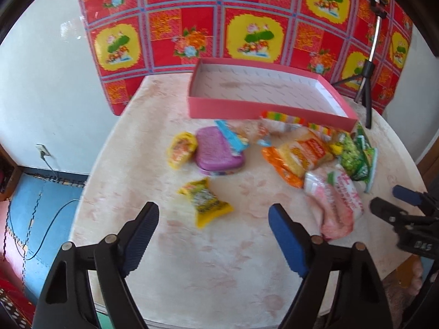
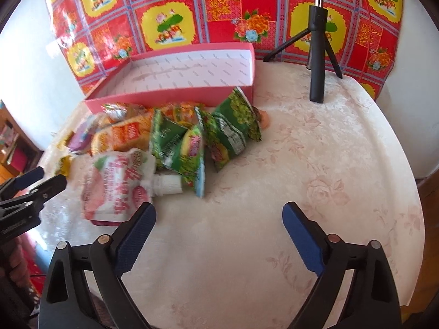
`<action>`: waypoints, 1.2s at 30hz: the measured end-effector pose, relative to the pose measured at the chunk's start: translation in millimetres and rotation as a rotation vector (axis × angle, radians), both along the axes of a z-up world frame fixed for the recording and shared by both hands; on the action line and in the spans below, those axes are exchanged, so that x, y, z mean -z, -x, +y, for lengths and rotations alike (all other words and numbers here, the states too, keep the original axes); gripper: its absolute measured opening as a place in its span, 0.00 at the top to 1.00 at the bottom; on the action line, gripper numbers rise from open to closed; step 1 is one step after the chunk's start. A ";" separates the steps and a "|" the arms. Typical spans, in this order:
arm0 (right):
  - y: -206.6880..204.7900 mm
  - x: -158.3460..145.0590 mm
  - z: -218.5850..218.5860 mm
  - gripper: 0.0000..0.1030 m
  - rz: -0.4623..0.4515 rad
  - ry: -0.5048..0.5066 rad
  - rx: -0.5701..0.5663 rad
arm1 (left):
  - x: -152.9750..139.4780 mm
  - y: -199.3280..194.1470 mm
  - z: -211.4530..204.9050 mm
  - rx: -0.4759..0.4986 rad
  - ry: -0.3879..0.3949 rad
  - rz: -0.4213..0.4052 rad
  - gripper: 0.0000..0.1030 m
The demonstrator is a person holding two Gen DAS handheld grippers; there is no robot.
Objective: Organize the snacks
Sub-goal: 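Grasp the white-pink juice pouch with the right gripper while the left grasps the yellow snack pack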
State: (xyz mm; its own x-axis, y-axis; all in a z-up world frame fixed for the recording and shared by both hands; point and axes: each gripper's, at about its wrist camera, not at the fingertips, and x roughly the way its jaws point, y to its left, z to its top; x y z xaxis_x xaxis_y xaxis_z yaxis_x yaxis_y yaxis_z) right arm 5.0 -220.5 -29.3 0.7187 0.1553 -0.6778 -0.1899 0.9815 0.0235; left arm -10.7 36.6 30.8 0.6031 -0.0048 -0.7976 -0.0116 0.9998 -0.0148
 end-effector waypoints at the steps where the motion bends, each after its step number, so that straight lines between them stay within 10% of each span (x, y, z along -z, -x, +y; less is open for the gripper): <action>1: -0.1 -1.5 1.1 0.07 0.003 -0.014 -0.011 | -0.3 0.0 2.9 -0.004 -0.002 -0.001 0.17; 36: -9.7 -11.2 87.2 0.08 -0.019 0.099 -0.210 | 18.9 -12.8 17.9 -0.011 0.012 0.004 0.41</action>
